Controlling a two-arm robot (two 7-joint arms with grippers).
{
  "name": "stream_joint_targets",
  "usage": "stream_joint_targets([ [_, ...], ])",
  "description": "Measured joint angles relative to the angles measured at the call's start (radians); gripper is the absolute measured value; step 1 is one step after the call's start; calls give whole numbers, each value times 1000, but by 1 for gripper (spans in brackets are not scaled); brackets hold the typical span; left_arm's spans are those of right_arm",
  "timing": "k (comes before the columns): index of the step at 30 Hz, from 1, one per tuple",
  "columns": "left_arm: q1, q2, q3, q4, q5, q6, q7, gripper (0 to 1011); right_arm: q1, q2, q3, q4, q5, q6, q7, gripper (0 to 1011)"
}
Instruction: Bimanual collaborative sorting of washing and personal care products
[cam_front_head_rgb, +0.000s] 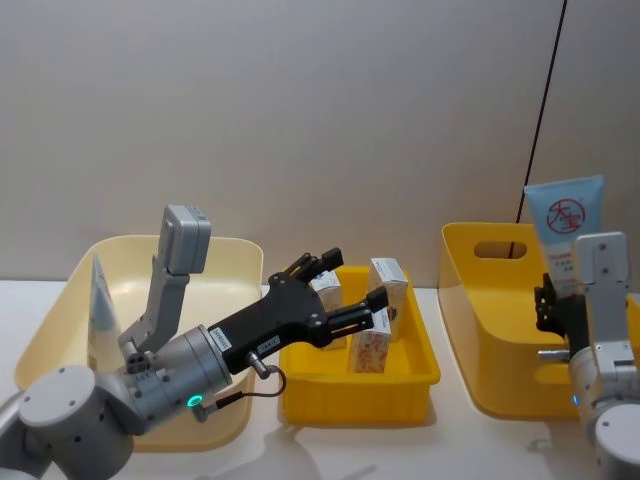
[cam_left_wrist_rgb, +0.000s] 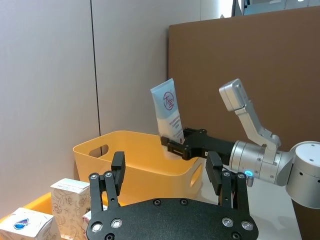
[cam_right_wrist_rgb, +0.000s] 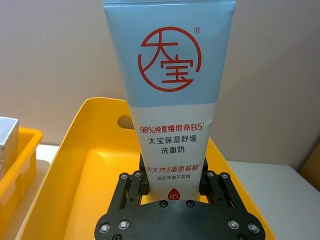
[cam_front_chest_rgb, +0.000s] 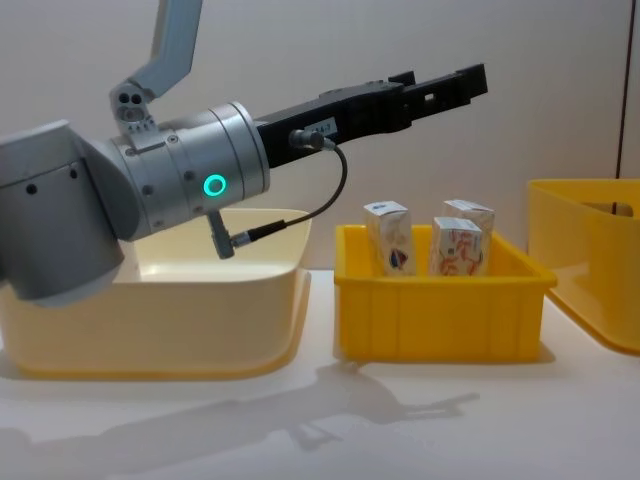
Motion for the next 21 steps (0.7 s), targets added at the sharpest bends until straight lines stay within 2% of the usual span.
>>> stream_joint_targets([
  [4,0,0,0,0,0,0,0,1004,2,-5,0,5,-3,13,0,552],
  [12,0,0,0,0,0,0,0,1004,6,-13,-1,12,-7,34,0,797],
  [13,0,0,0,0,0,0,0,1003,6,-14,-2,13,-7,35,0,797],
  [14,0,0,0,0,0,0,0,1003,6,-14,-2,14,-8,37,0,860],
  [17,0,0,0,0,0,0,0,1003,7,-16,-2,15,-9,41,0,954],
  [21,0,0,0,0,0,0,0,1003,7,-17,-2,16,-10,44,0,1001],
])
